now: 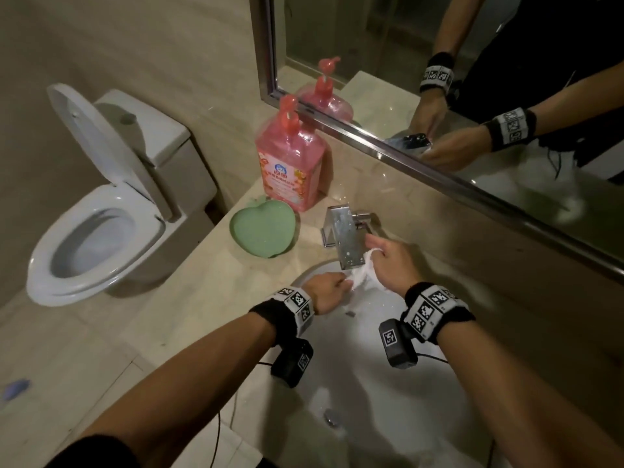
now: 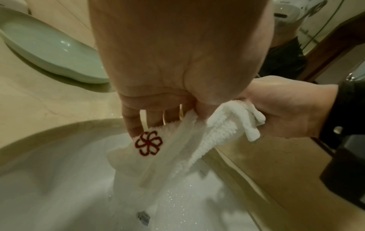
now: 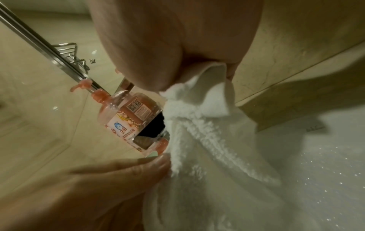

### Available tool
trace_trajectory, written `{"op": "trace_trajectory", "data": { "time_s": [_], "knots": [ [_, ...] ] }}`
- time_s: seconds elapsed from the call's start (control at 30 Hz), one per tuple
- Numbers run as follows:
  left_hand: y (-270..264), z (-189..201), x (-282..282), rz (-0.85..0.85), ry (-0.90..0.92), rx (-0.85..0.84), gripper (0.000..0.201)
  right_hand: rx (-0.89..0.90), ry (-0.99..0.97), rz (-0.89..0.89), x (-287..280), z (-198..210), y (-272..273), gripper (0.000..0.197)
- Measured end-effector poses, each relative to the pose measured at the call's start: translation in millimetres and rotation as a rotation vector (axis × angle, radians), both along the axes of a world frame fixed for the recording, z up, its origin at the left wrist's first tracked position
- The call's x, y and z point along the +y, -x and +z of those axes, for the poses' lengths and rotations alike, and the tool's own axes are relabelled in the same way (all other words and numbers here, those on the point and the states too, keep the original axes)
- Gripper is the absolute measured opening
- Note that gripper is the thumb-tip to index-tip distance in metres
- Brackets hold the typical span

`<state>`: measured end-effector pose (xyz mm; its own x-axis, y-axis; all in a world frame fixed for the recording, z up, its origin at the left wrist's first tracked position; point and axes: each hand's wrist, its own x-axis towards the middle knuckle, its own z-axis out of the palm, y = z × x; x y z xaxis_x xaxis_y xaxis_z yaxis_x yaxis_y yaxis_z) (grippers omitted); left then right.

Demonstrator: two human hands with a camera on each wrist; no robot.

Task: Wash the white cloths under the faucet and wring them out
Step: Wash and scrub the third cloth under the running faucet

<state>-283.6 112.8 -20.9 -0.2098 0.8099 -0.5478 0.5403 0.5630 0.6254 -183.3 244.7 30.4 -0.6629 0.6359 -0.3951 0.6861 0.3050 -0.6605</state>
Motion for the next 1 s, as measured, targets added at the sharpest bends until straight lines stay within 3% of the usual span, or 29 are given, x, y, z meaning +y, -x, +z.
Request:
{"op": "trace_trajectory", "data": {
  "time_s": [0.27,0.37,0.53,0.67,0.8,0.87,0.9,1.0],
  "knots": [
    [-0.7,-7.7,19.6,0.047,-0.002,-0.021,0.045,0.024,-0.012,-0.057,17.7,-18.6,-4.2,0.05],
    [-1.0,-13.4,27.2,0.085,-0.02,-0.007,0.044,0.002,-0.071,-0.008,28.2,-22.0,-7.1,0.046],
    [7.4,-22.5,25.6,0.264,-0.084,-0.163,0.032,-0.159,-0.142,0.179,32.2,-37.7,-25.8,0.027],
    [22.4,-22.9,8.5,0.318,-0.151,-0.092,0.031,-0.186,-0.051,0.236,19.9,-58.3,-29.4,0.017],
    [32.0,-14.1,-12.1,0.327,-0.219,-0.07,0.029,0.05,0.266,0.192,4.1,-76.2,-13.6,0.015],
    [35.0,-11.0,-18.4,0.351,-0.247,-0.097,0.018,0.08,0.307,0.103,-3.3,-84.1,-2.0,0.008],
    [37.2,-10.8,-19.9,0.365,-0.251,-0.081,0.014,0.069,0.304,0.039,-5.0,-86.8,3.8,0.013],
    [43.4,-14.4,-20.4,0.364,-0.173,0.038,0.021,0.034,0.291,-0.025,-5.1,-97.2,13.9,0.02]
  ]
}}
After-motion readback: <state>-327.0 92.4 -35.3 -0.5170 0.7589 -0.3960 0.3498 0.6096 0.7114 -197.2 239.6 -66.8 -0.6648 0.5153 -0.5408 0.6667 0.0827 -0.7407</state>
